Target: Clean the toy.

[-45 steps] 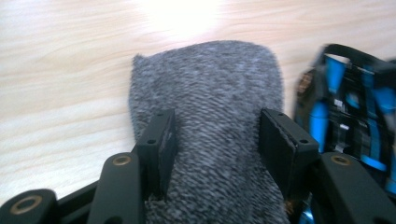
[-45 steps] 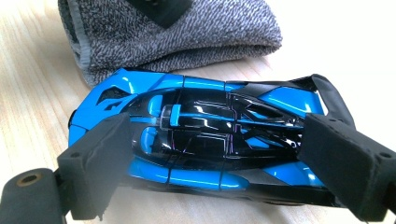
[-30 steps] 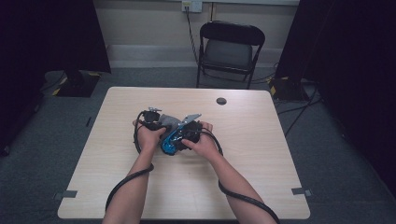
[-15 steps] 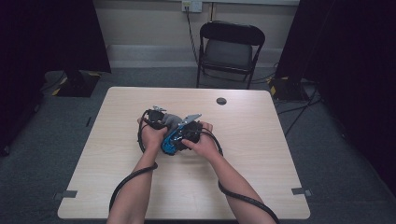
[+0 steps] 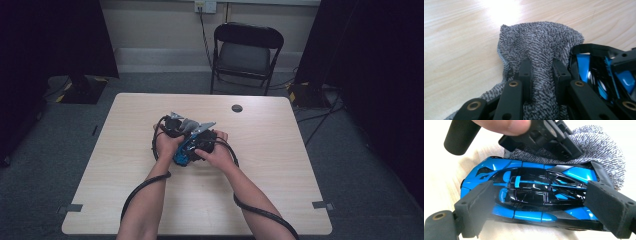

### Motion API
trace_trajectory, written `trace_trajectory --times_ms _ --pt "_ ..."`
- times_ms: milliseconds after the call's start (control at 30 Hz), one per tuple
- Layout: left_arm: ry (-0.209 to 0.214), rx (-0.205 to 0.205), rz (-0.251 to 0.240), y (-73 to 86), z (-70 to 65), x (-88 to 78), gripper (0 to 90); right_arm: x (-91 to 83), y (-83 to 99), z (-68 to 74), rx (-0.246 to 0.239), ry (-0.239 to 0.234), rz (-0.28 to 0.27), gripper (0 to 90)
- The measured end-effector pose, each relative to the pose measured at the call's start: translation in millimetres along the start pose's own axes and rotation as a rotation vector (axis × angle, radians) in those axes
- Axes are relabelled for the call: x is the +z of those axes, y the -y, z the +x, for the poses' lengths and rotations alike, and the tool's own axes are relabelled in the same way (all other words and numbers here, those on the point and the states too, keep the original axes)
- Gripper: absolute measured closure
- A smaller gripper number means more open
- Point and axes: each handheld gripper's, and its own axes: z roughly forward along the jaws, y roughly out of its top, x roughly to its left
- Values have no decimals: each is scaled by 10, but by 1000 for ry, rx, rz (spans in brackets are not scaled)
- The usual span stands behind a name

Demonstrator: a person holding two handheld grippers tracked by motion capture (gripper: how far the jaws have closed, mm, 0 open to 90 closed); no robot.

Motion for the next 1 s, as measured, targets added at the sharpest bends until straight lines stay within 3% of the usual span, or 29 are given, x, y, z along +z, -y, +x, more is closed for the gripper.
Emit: trace_trajectory --times_ms 67,400,567,733,1000 --pt "10 -10 -10 21 0 -16 740 1 -5 1 0 0 4 89" --pt "39 45 28 49 38 -133 745 0 -17 -9 0 -5 15 89" --pt "52 29 31 94 56 -198 745 -1 -19 -3 1 -3 17 89" --pt "47 56 33 141 63 -281 744 1 -15 1 0 -2 12 89" --pt "39 46 47 220 73 -403 744 2 -22 22 1 -6 16 89"
